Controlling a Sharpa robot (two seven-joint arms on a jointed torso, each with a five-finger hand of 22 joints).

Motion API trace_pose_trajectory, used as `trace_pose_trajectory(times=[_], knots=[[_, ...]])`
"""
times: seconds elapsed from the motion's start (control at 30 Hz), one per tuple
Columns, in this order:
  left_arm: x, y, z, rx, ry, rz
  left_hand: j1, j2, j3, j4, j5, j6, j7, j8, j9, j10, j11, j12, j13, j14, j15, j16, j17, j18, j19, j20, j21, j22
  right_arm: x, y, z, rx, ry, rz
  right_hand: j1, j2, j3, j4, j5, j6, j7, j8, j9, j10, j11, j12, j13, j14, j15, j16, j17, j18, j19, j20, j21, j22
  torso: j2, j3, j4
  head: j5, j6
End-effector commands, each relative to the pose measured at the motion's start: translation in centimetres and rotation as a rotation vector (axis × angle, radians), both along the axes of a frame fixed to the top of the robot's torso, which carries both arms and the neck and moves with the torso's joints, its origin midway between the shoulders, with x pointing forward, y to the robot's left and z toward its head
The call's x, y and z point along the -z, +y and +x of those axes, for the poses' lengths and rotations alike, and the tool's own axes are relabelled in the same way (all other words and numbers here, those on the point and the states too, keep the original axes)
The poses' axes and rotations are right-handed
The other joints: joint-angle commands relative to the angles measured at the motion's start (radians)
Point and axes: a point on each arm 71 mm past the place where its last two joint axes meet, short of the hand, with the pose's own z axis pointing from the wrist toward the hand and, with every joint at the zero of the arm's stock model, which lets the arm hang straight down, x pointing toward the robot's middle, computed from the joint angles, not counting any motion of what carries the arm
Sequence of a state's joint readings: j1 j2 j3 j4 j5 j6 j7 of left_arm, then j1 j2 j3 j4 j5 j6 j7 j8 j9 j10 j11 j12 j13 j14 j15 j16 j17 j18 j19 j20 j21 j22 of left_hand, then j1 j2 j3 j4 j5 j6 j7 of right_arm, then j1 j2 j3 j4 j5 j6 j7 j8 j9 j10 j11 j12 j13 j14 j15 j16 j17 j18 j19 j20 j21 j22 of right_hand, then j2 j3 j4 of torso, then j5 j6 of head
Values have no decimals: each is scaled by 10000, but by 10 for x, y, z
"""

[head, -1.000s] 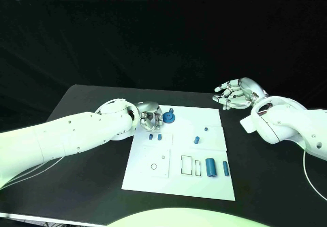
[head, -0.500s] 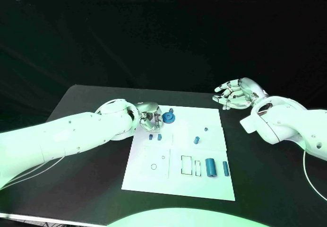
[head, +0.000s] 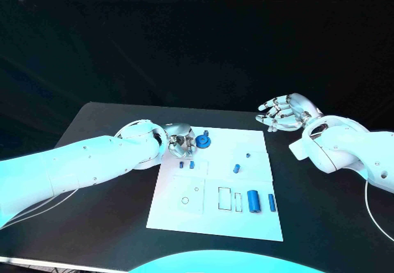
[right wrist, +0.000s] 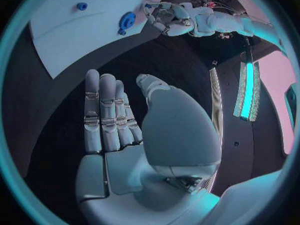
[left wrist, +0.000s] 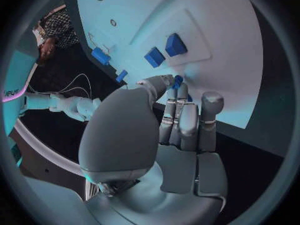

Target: Assemble the parts on the task board

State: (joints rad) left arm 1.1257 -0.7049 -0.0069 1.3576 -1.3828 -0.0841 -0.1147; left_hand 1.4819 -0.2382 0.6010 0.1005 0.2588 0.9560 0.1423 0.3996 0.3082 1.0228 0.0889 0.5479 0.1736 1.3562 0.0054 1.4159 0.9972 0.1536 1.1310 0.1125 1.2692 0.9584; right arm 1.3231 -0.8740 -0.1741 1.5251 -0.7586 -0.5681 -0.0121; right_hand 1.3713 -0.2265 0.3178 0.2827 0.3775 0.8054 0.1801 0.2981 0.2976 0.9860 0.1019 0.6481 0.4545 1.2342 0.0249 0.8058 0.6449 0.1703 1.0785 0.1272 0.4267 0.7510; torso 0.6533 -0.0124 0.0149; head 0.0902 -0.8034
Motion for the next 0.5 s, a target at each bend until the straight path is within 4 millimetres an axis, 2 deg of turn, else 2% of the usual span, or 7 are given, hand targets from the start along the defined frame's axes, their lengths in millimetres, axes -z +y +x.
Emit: trace_pose_trajectory(times=[0.03, 0.5], knots=[[4, -4, -3, 235, 234, -55, -70, 40, -39, 21, 25, 51, -9, -54, 16, 271, -185, -15, 14, 53, -18, 65, 13, -176, 67, 9, 27, 2, 0, 2, -1, -200, -58, -32, 15, -74, 70, -9, 37, -43, 41, 37, -9, -54, -6, -30, -7, -23, 19, -21, -11, 114, 32, 66, -36, -9, 3, -4, 3, -23, -6], [7, -3, -3, 261, 413, 75, -74, 85, -14, 18, 24, 57, -17, -86, 33, 257, -184, -97, 0, 71, -20, 77, 51, -157, 16, 9, -28, -88, 0, 2, -1, -212, -40, -21, 6, -66, 80, -3, 40, -47, 42, 49, -10, -47, -5, -30, -27, -15, 19, -36, -8, 114, 40, 67, -51, -24, 0, -2, 0, -28, 5]])
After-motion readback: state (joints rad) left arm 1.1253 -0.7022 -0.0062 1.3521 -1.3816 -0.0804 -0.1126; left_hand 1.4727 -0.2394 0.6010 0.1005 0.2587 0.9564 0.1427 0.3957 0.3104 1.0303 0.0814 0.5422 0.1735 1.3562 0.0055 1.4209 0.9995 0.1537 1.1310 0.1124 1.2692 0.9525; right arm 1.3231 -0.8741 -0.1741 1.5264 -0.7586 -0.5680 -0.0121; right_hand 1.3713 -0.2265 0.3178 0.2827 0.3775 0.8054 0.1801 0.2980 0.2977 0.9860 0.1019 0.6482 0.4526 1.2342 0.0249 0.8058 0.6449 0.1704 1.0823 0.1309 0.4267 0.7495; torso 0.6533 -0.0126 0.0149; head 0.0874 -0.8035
